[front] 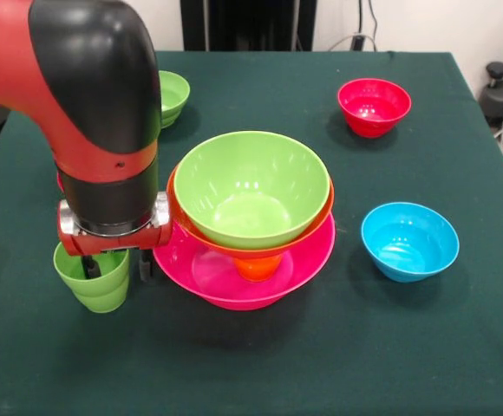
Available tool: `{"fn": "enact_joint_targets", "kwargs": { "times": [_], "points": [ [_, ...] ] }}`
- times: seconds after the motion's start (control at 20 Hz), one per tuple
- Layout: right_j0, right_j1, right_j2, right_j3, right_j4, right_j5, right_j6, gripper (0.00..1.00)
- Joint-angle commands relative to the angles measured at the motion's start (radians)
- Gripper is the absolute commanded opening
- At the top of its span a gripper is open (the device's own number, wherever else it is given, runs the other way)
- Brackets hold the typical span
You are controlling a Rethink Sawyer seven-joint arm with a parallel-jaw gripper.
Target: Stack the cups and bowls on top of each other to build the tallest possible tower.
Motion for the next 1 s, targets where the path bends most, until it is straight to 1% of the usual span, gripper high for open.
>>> {"fn": "enact_joint_targets", "kwargs": {
  "times": [0.05,0.3,0.65,0.8,1.0],
  "points": [
    [-0.003,0.016,0.032,0.024,0.003,-0.043,0.065,1.00],
    [-0.002,-0.030,0.017,0.095,0.010,-0.071,0.092,1.00],
    [-0.003,-0.051,0.009,0.110,0.026,-0.077,0.111,1.00],
    [0.000,-0.045,0.004,0.094,0.030,-0.069,0.125,1.00],
    [0.006,-0.048,-0.020,0.096,0.041,-0.080,0.185,1.00]
  ]
}}
